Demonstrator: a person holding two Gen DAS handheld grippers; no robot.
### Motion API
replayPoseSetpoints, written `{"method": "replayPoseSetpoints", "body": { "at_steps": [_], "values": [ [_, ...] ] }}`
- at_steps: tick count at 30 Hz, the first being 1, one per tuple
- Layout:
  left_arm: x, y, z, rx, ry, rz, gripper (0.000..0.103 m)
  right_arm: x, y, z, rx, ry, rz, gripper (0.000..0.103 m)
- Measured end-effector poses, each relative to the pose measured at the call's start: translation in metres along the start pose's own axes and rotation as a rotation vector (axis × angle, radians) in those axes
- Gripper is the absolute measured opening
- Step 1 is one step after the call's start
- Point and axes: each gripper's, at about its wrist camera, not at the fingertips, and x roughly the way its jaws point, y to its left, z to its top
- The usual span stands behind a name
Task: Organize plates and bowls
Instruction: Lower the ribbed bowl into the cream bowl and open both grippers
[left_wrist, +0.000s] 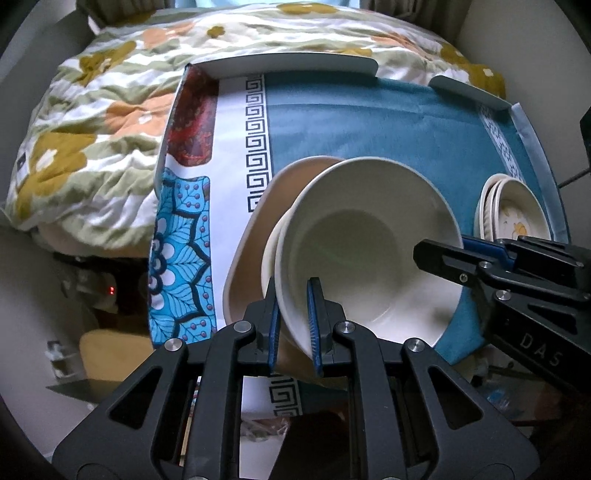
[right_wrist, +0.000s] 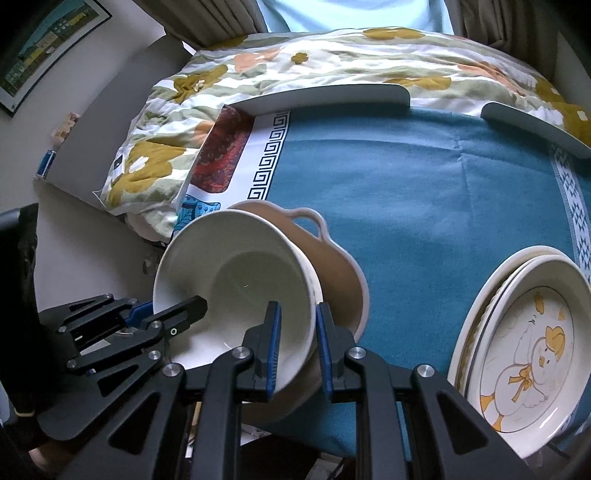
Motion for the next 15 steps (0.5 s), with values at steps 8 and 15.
{"method": "replayPoseSetpoints", "body": {
  "at_steps": [8,15],
  "values": [
    [0.0,-0.004,0.0,0.053,-0.015,0.026,0.011,0.002,0.0,-0.003,0.027,-0.012,-0.008,0.017],
    [-0.003,-0.002,-0.002,0.049,-0.021,0.053,0.011,-0.01,-0.004,-0.008,0.038,-0.054,0.008,0.017]
  ]
}}
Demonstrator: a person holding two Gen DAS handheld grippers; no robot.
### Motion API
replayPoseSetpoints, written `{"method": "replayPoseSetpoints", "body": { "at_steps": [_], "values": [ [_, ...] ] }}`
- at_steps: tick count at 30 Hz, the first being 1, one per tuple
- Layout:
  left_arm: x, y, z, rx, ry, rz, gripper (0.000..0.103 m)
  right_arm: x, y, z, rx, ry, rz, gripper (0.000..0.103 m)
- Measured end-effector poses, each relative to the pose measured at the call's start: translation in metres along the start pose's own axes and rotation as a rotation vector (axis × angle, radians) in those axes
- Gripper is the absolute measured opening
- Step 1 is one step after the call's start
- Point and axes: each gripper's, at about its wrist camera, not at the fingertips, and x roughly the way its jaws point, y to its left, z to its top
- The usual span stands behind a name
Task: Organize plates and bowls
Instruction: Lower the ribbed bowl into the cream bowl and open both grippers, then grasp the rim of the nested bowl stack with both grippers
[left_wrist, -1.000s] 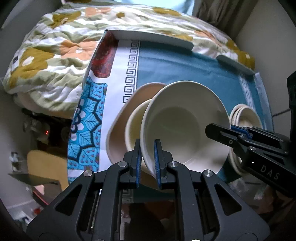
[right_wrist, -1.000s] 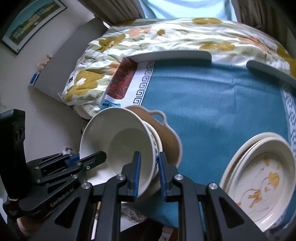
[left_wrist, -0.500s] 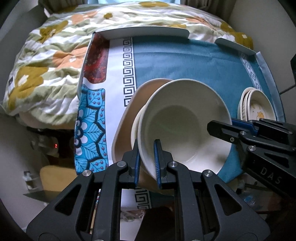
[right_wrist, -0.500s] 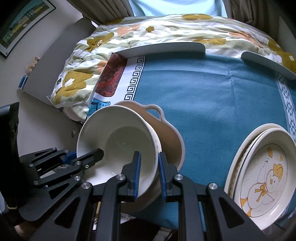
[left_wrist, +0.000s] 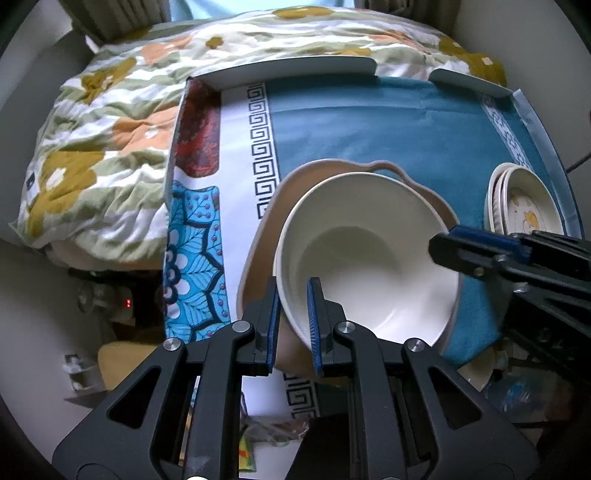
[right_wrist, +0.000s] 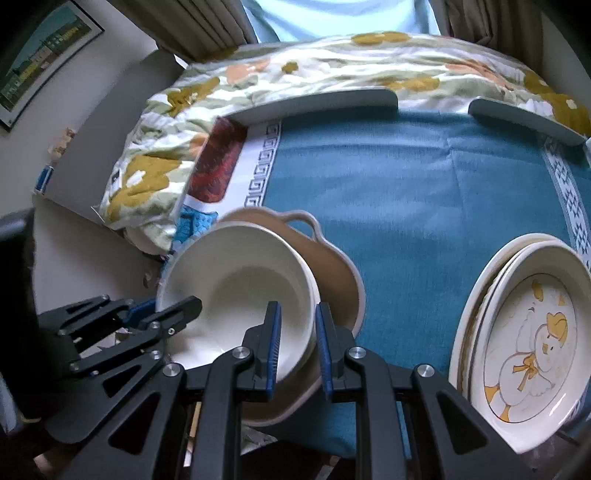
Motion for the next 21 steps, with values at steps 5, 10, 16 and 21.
{"method": "replayPoseSetpoints", "body": {
  "at_steps": [5,10,16,21],
  "values": [
    [-0.012,0.003,-0.002,-0.036,-0.017,-0.004,0.011,-0.009,0.004,0.0,-0.042,0.009,0.004,0.017],
    [-0.064,0.015,-0.004,-0.084,-0.114,0.002,0.011,-0.052,0.004,0.01,-0.071,-0.052,0.043,0.017],
    [-0.076,0.051,-0.01,-0.142,-0.122,0.044,0.031,-0.082,-0.01,0.022,-0.159,-0.079,0.014,0.092],
    [-0.05,0.069,-0.024,-0.15,-0.069,0.083,0.092,-0.056,-0.021,0.024,-0.235,-0.015,-0.053,0.099]
  ]
}}
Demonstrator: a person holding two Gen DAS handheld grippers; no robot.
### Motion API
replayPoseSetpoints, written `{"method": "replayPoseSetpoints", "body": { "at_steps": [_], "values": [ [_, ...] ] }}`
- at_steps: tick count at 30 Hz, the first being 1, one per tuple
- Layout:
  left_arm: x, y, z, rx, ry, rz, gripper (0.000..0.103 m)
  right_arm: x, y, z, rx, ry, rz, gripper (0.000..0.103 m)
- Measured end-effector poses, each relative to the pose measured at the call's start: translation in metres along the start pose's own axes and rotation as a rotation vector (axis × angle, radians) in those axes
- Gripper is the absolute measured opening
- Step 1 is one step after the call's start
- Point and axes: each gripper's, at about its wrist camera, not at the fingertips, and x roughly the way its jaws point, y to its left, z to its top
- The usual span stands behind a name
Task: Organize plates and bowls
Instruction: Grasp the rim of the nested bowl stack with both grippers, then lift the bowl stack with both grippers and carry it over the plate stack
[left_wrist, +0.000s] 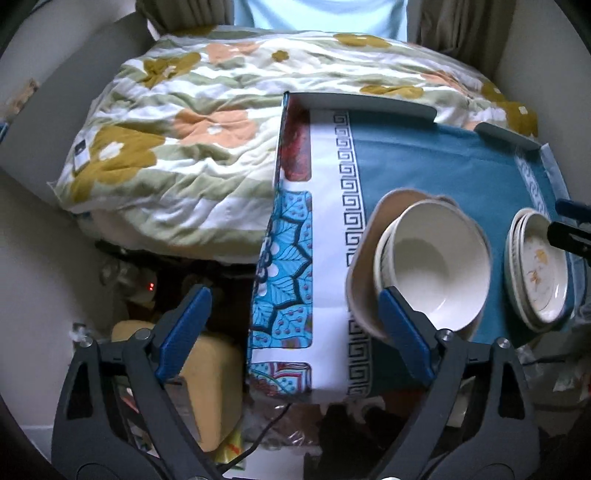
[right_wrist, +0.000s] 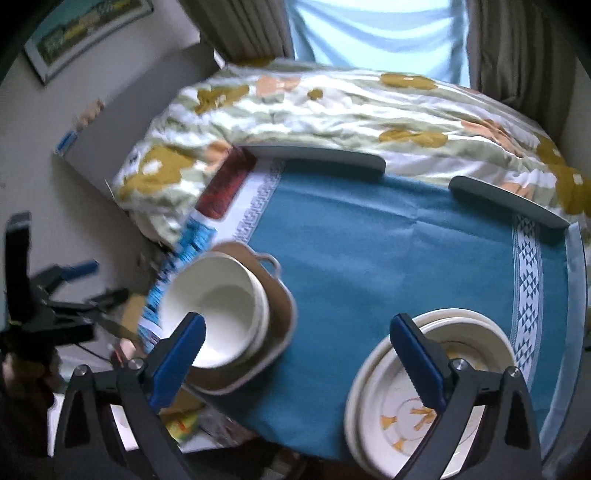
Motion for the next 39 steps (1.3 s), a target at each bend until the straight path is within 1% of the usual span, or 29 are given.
{"method": "replayPoseSetpoints", "body": {
  "at_steps": [1,4,6,8,10,13,14,15,16,17,18,20,21,23,24,25,26,29,30,31,32,36,39],
  "values": [
    [0.005,0.001,-0.001,0.008,0.016,-0.005,0.092,0.006,-0.002,-0.002,-0.021,0.024,-0.013,0.099],
    [0.022,0.0,-0.003,0.045,0.053,-0.005,0.092,0.028,-0.002,-0.004,-0.09,0.134,-0.064,0.099],
    [0.031,-0.003,-0.003,0.066,0.07,-0.012,0.092,0.041,-0.001,-0.004,-0.129,0.165,-0.113,0.099],
    [0.041,-0.003,-0.003,0.069,0.092,-0.039,0.092,0.053,0.001,-0.003,-0.144,0.196,-0.132,0.099],
    [0.048,-0.005,-0.002,0.077,0.094,-0.057,0.092,0.063,0.004,-0.001,-0.173,0.209,-0.161,0.099],
    [0.058,-0.008,-0.001,0.096,0.109,-0.081,0.09,0.078,0.006,0.0,-0.184,0.245,-0.16,0.099],
    [0.062,-0.01,-0.001,0.107,0.116,-0.089,0.086,0.082,0.005,0.001,-0.183,0.26,-0.155,0.097],
    [0.065,-0.011,0.0,0.119,0.123,-0.095,0.082,0.086,0.004,0.001,-0.187,0.273,-0.152,0.095],
    [0.069,-0.013,0.0,0.129,0.134,-0.097,0.073,0.089,0.004,0.001,-0.193,0.282,-0.148,0.086],
    [0.072,-0.015,0.0,0.136,0.143,-0.105,0.069,0.093,0.005,0.001,-0.202,0.294,-0.144,0.08],
    [0.075,-0.016,0.0,0.138,0.148,-0.122,0.067,0.096,0.005,0.001,-0.201,0.301,-0.122,0.075],
    [0.08,-0.02,0.0,0.151,0.158,-0.14,0.06,0.102,0.007,0.002,-0.2,0.318,-0.094,0.062],
    [0.082,-0.022,0.0,0.16,0.162,-0.146,0.057,0.107,0.008,0.002,-0.207,0.328,-0.079,0.06],
    [0.088,-0.027,0.0,0.174,0.174,-0.164,0.048,0.112,0.01,0.002,-0.219,0.335,-0.062,0.047],
    [0.09,-0.029,0.001,0.177,0.179,-0.181,0.046,0.115,0.01,0.003,-0.224,0.342,-0.046,0.045],
    [0.092,-0.031,0.0,0.177,0.182,-0.208,0.038,0.117,0.011,0.003,-0.227,0.344,-0.033,0.038],
    [0.093,-0.031,0.0,0.173,0.184,-0.233,0.033,0.117,0.011,0.003,-0.23,0.343,0.001,0.032],
    [0.094,-0.029,-0.002,0.152,0.177,-0.274,0.026,0.119,0.013,0.002,-0.246,0.337,0.046,0.024],
    [0.094,-0.028,-0.002,0.144,0.174,-0.292,0.024,0.12,0.012,0.001,-0.245,0.333,0.075,0.022],
    [0.094,-0.028,-0.003,0.136,0.171,-0.309,0.018,0.121,0.011,0.0,-0.244,0.33,0.097,0.018],
    [0.093,-0.028,-0.003,0.137,0.165,-0.316,0.014,0.121,0.012,-0.002,-0.246,0.325,0.115,0.017],
    [0.093,-0.029,-0.003,0.131,0.15,-0.314,0.013,0.12,0.012,-0.004,-0.25,0.305,0.116,0.017],
    [0.092,-0.033,-0.003,0.142,0.148,-0.294,0.013,0.118,0.011,-0.005,-0.236,0.292,0.113,0.016]
  ]
}}
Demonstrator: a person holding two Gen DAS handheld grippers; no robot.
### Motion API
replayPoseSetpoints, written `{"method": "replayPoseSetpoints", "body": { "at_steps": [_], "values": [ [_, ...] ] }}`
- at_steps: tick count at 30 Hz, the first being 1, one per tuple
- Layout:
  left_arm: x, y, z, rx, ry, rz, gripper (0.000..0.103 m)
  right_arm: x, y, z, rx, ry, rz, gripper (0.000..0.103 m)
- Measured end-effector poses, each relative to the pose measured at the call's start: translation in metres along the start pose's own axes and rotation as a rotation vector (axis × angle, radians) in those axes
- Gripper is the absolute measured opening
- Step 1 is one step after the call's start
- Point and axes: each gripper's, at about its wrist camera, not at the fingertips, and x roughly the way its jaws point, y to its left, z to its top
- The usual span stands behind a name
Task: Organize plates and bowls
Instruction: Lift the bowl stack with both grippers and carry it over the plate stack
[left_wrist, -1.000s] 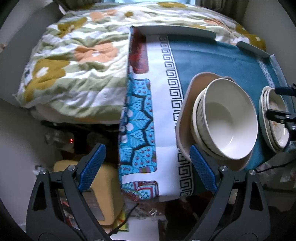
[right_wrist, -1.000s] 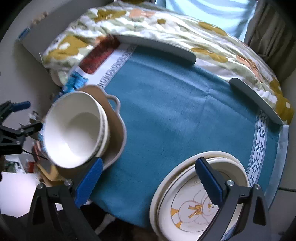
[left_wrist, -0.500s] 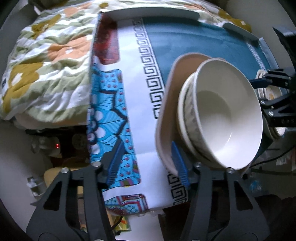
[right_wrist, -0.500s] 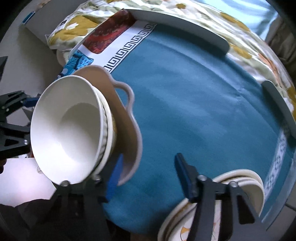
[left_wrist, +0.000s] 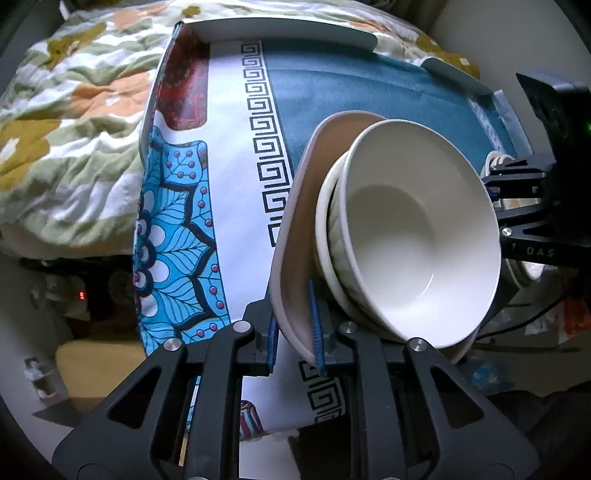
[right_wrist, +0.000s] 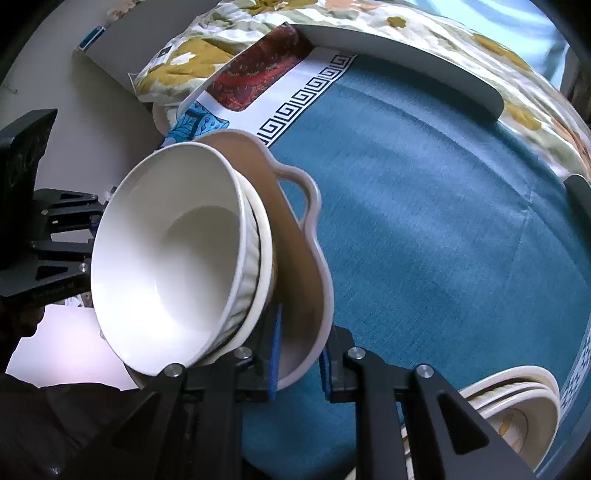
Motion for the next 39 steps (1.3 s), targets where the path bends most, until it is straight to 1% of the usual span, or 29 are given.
{"method": "replayPoseSetpoints", "body": {
  "at_steps": [3,13,18,21,24,26,30,34,39],
  "values": [
    [0.001,-0.002,0.004,-0.007,0.013,0.004,0.012,0.001,-0.001,0.001,0.036,0.0,0.004,0.014],
    [-0.006,-0.005,0.025,-0.007,0.023,-0.001,0.011,-0.011,-0.008,0.014,0.067,-0.009,-0.005,0.014],
    [-0.021,-0.016,0.046,0.01,0.009,-0.005,0.011,-0.035,-0.016,0.011,0.092,-0.04,-0.017,0.014],
    [-0.033,-0.03,0.061,0.025,-0.008,-0.011,0.011,-0.053,-0.024,0.007,0.112,-0.067,-0.03,0.014],
    [-0.045,-0.053,0.074,0.049,-0.036,-0.008,0.01,-0.074,-0.035,0.0,0.132,-0.098,-0.038,0.014],
    [-0.051,-0.075,0.082,0.072,-0.049,-0.002,0.01,-0.088,-0.046,-0.009,0.143,-0.115,-0.04,0.014],
    [-0.054,-0.118,0.087,0.091,-0.064,-0.006,0.01,-0.111,-0.064,-0.027,0.148,-0.13,-0.068,0.014],
    [-0.044,-0.17,0.086,0.084,-0.065,-0.03,0.01,-0.132,-0.093,-0.058,0.152,-0.114,-0.09,0.014],
    [-0.022,-0.225,0.081,0.083,-0.047,-0.053,0.01,-0.145,-0.131,-0.099,0.174,-0.088,-0.109,0.014]
  ]
}}
